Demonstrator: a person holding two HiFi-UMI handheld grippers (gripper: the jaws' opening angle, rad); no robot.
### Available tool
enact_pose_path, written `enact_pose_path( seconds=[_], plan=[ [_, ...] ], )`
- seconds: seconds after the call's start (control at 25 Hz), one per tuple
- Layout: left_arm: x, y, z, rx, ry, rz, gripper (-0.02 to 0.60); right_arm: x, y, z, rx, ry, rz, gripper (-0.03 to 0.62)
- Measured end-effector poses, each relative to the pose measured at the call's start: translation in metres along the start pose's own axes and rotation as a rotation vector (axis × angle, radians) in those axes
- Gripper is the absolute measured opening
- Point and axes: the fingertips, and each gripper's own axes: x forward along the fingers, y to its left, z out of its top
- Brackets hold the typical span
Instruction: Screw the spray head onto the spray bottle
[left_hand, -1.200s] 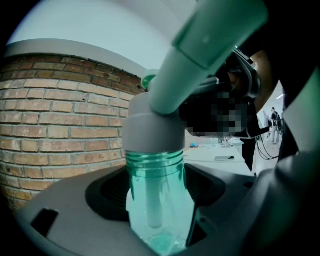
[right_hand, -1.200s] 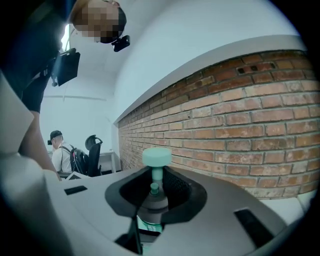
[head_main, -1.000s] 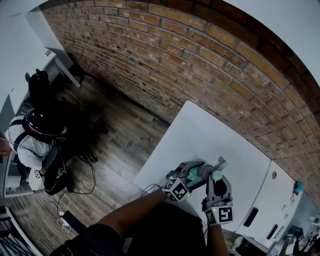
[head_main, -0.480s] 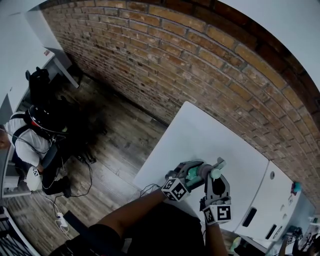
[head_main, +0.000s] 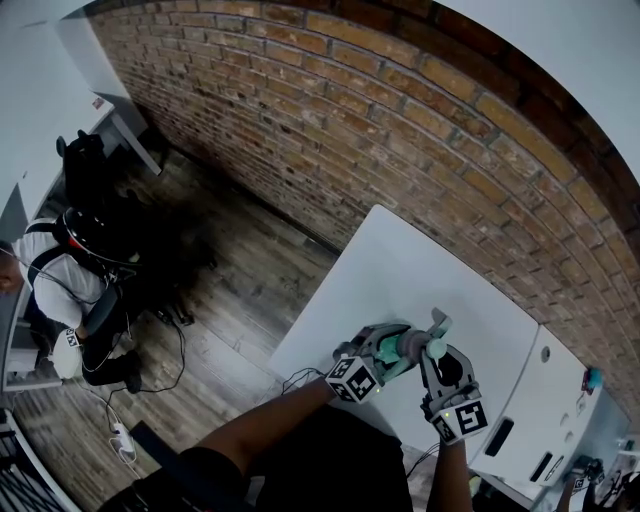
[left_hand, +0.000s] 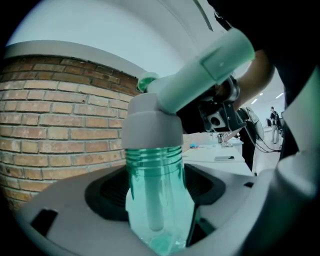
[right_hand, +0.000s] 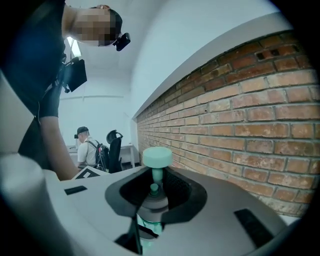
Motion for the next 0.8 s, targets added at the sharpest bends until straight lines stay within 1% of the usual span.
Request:
enact_pose_path(
  seconds=[0.16,0.28,0.36,0.4,0.48,0.56,0.64,0.8],
  plan=[
    [0.000,0.000,-0.001,0.001,0.001,0.000,0.322,0.001,-0.002,-0.001,0.004,0.004,0.053,0.067],
    [0.001,0.000,-0.003,0.003,0.002,0.002,0.322,0.001,0.000,-0.004,-0.002,0.033,0.052,0.078],
    [0.000,-0.001,-0.002,0.001,-0.001,0.003,0.322,0.000,0.001,-0.005,0.023,0.061,0.007,0.212],
    [0.000,0.000,0.000,-0.002,-0.004,0.004,0.322,-0.001,-0.001,-0.005,0.050,0.075,-0.035,0.239],
    [-0.002,0.002,0.004,-0.011,-0.006,0.011,0.322,-0.004,-0.005,-0.009,0.121,0.100,-0.133,0.253],
    [-0.003,0.003,0.006,-0.012,-0.003,0.014,0.322,-0.005,-0.006,-0.012,0.194,0.112,-0.197,0.261],
    [-0.002,0.002,0.004,-0.010,-0.004,0.012,0.322,-0.003,-0.005,-0.014,0.231,0.125,-0.220,0.267],
    [0.000,0.001,-0.001,-0.007,-0.001,0.014,0.322,0.006,-0.002,-0.019,0.230,0.203,-0.229,0.272]
  ],
)
